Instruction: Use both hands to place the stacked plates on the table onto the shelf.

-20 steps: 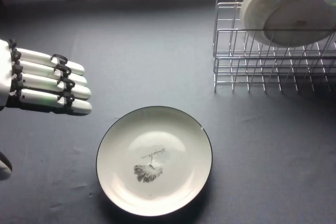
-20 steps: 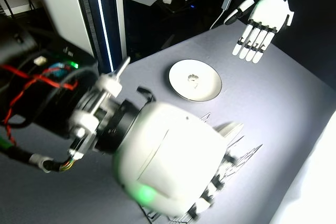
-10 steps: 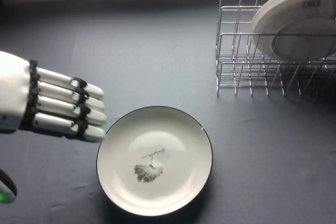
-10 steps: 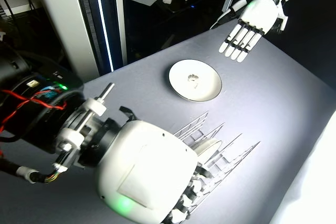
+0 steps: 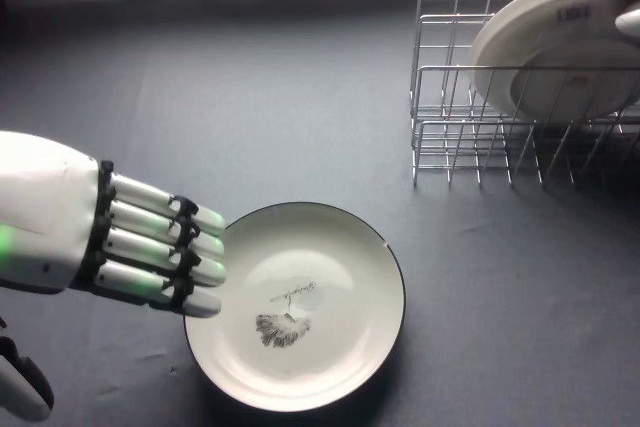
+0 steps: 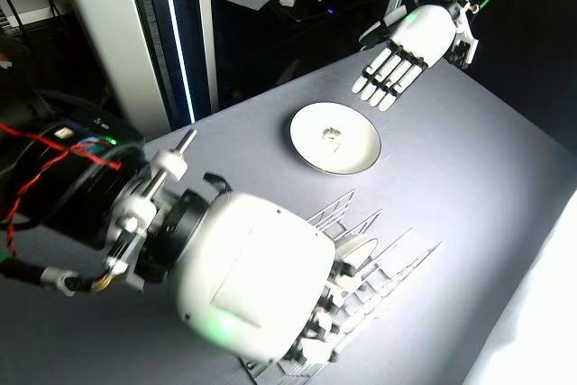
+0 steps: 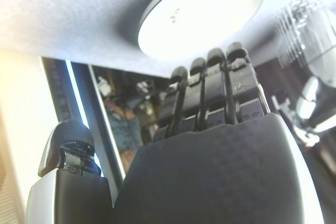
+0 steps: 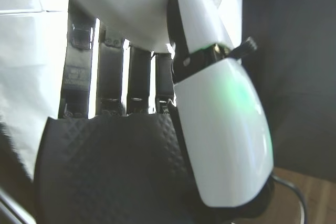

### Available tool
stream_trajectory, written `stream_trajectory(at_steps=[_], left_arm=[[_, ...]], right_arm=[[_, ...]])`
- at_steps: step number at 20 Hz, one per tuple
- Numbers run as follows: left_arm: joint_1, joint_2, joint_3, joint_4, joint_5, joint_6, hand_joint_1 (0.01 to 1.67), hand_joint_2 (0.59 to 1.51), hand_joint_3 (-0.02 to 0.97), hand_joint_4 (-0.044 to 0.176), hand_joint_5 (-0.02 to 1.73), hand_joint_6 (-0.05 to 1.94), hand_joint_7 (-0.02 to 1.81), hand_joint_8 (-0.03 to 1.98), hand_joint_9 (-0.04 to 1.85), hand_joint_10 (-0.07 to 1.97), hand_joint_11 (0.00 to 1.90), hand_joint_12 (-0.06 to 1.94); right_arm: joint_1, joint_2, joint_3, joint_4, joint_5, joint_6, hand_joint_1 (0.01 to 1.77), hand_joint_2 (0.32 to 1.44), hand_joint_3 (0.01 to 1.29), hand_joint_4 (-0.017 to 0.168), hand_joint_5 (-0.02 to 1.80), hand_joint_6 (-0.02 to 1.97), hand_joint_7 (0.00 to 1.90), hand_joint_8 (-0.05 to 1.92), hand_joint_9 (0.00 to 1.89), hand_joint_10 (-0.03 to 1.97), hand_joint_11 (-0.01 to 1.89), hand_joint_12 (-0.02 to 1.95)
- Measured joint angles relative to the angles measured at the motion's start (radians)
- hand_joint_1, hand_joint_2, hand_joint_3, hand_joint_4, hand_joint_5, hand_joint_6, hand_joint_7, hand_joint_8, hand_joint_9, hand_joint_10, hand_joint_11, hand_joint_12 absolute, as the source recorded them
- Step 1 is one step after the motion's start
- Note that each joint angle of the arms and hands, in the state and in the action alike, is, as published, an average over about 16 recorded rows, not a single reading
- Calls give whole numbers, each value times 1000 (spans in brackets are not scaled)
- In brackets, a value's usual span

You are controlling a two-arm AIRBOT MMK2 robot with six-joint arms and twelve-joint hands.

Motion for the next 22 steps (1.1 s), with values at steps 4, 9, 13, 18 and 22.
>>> stream_trajectory(at_steps=[4, 9, 13, 18, 22], left_arm=[[15, -25, 7, 15, 18, 4, 15, 1126, 12, 1, 22, 8, 16, 5, 21, 8, 14, -11], [32, -54, 23, 31, 40, 9, 16, 1126, 13, 1, 22, 7, 17, 6, 20, 8, 14, -11], [45, -73, 38, 41, 51, 15, 16, 1123, 13, 1, 22, 7, 18, 6, 20, 8, 14, -11], [63, -91, 53, 51, 61, 21, 16, 1121, 13, 1, 21, 4, 19, 6, 19, 8, 14, -12], [77, -101, 62, 53, 69, 27, 16, 1120, 13, 0, 16, -1, 20, 6, 19, 8, 14, -14]], right_arm=[[32, 1, -32, -49, 24, 1, 1231, 1114, 14, -5, 678, 356, 748, 288, 739, 228, 372, 1144], [62, -1, -71, -191, 97, 3, 1154, 1061, 14, -3, 540, 36, 566, 10, 565, 41, 191, 1016], [68, -5, -101, -358, 187, 5, 1105, 998, 14, -1, 378, 24, 394, 10, 395, 21, 106, 814], [42, -13, -135, -586, 313, 7, 1095, 942, 15, 2, 169, 18, 179, 7, 180, 13, 27, 543], [7, -20, -158, -729, 393, 8, 1134, 939, 15, 3, 67, 18, 70, 7, 69, 13, 12, 351]])
